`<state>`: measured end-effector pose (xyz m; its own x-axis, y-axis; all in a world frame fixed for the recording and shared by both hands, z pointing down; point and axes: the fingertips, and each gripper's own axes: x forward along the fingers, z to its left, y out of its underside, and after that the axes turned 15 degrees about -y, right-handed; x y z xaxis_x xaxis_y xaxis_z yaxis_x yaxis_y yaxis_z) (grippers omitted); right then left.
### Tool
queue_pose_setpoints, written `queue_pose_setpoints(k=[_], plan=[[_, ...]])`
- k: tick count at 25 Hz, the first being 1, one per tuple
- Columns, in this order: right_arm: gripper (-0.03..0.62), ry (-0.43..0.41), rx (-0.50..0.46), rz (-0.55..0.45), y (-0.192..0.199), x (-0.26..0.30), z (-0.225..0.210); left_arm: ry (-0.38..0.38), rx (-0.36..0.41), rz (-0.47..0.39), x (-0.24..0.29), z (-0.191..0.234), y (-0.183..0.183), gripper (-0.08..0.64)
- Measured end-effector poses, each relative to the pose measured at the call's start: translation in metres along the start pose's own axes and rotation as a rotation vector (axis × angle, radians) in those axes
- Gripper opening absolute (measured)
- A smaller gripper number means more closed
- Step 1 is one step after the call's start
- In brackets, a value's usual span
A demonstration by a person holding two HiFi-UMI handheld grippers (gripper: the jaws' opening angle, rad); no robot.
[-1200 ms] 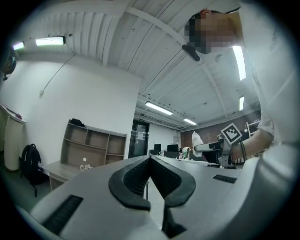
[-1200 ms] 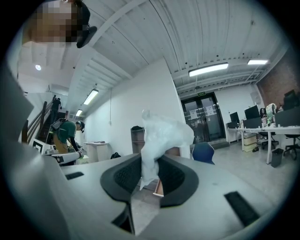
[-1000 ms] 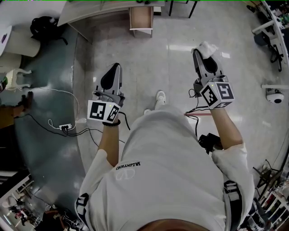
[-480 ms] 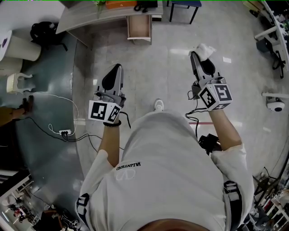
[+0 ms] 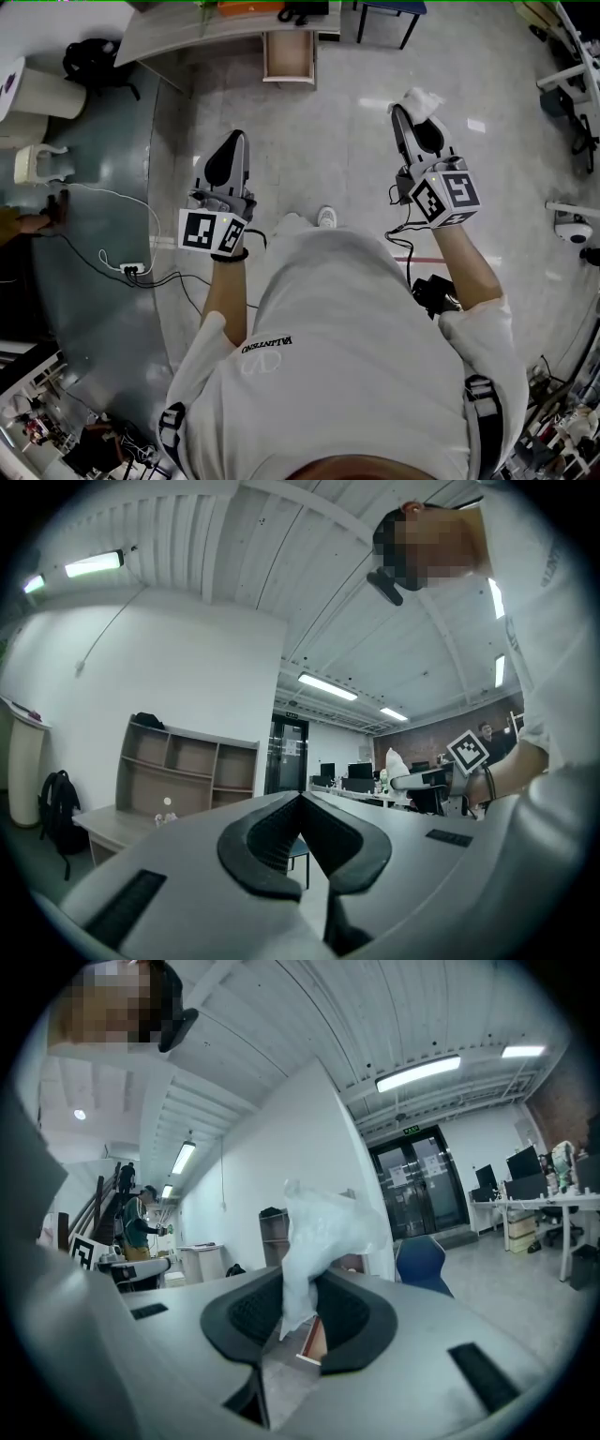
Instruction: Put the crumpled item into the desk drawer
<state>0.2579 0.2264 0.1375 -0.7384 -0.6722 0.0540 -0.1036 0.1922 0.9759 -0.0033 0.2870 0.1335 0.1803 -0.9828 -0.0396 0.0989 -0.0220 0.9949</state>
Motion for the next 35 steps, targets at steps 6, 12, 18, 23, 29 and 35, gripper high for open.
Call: queue_pose_setpoints(k=[6,12,18,23,29,35], plan=[[0.091,-0.005,0.014,0.008,0.005,0.013,-0.007,-0.008,-0.002,0.005,0.009,0.006,0.003,0.002],[0.091,0.004,0.018,0.015,0.009,0.033,-0.013,-0.007,-0.019,0.007,0.028,0.022,0.011,0.002],[0.091,0.011,0.013,0.049,0.015,0.068,-0.024,0.015,-0.04,0.007,0.07,0.041,0.015,0.002],[0.091,0.003,0.015,0.08,0.023,0.113,-0.037,0.038,-0.049,0.019,0.113,0.06,0.021,0.002],[0.091,0.001,0.015,0.092,0.025,0.185,-0.051,0.064,-0.055,0.041,0.168,0.101,0.031,0.002],[0.091,0.013,0.031,0.135,0.032,0.251,-0.067,0.098,-0.045,0.093,0.224,0.142,0.054,0.002]])
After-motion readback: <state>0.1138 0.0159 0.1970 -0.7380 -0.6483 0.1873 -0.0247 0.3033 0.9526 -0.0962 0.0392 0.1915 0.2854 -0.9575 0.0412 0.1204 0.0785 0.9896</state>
